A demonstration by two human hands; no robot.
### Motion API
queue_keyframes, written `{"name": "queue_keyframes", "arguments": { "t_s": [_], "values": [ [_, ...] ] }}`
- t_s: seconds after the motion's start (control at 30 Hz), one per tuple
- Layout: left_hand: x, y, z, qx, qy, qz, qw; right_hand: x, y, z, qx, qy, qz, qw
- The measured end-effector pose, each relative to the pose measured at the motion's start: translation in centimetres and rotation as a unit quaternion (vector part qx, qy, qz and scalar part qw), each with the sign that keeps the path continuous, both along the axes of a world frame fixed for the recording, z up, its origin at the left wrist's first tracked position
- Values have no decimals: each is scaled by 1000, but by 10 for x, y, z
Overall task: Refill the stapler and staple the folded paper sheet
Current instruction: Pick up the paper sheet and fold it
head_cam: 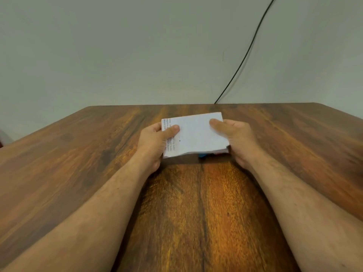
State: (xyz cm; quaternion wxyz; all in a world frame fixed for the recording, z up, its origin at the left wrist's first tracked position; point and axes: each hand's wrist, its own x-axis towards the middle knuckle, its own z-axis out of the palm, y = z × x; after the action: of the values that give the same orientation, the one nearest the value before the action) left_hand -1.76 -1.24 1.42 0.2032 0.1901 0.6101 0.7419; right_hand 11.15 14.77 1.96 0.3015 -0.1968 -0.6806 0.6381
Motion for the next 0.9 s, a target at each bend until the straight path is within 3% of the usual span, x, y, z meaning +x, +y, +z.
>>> {"name": "queue_keyframes", "arguments": {
  "t_s": [0.1, 0.37, 0.63, 0.9],
  "values": [
    [-5, 0, -2, 18, -6, 37, 999, -4, -5, -1, 1, -31, 12, 999],
    [-3, 0, -3, 75, 0, -17, 997, -3, 0, 1, -6, -1, -85, 996],
    [1, -5, -3, 13, 29, -68, 997, -2, 1, 0, 16, -14, -100, 995],
    [-4, -3, -4, 61, 9, -43, 997, -4, 3, -4, 38, -16, -107, 993]
  ]
}}
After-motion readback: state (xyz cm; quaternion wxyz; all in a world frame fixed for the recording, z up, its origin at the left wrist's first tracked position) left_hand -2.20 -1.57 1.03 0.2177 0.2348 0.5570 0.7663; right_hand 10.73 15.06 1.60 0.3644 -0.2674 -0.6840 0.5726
